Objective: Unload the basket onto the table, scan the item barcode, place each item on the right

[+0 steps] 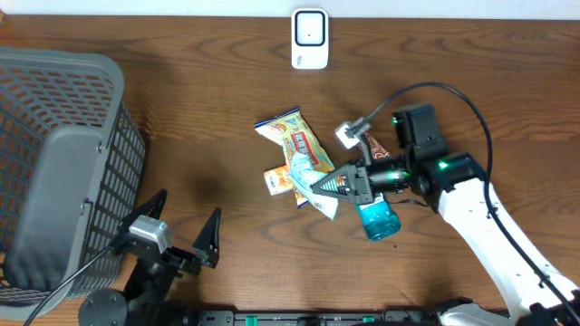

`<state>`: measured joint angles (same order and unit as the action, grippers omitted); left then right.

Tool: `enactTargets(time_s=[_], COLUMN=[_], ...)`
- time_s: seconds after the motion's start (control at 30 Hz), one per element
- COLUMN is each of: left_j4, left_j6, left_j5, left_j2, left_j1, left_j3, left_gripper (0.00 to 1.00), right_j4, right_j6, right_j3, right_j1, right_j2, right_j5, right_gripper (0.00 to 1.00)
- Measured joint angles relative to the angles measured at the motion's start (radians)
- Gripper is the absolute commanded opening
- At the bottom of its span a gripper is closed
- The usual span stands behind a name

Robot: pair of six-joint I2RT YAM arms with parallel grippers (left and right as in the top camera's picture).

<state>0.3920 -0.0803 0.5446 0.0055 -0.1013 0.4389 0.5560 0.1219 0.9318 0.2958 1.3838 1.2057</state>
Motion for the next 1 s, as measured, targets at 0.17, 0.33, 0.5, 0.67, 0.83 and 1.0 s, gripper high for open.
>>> enactTargets(time_s=[0.17,0.33,0.5,0.67,0.83,1.0], left_j4=[-0.022,-0.071,-0.081,-0.097,-0.177,-0.301], left_j6=[0.004,0.108,0.207,0.230,0.180,0.074], left_j5=[0.001,0.074,0.146,0.152,0.080,-0.001], left_j2=[0.000,0.000,0.000,0.000,0.000,0.000], left_j1=[0.000,0.000,0.000,0.000,0.000,0.000], left_j3=[-0.051,-0.085,-0.123,-0.177,-0.217,-0.261], left_gripper=[0.98,0.98,0.98,0.98,0.98,0.98], right_j4=[-0.057,-0.098,-0.120,-0.119,-0.119,-0.119], right_j6=[0.037,0.053,0.056,0.057,0.057,0.057], right_j3=[-0.071,-0.075,-0.075,-0.075,-0.075,-0.075], right_j1=[-0.067,-0.081,-0.081,-0.081,-0.081,-0.081], right_j2=[0.000,0.000,0.000,0.000,0.000,0.000], right_j5=[0.146,0.209,0.221,0.187,0.166,0.142], right_gripper=[0.01,0.01,0.01,0.01,0.01,0.01])
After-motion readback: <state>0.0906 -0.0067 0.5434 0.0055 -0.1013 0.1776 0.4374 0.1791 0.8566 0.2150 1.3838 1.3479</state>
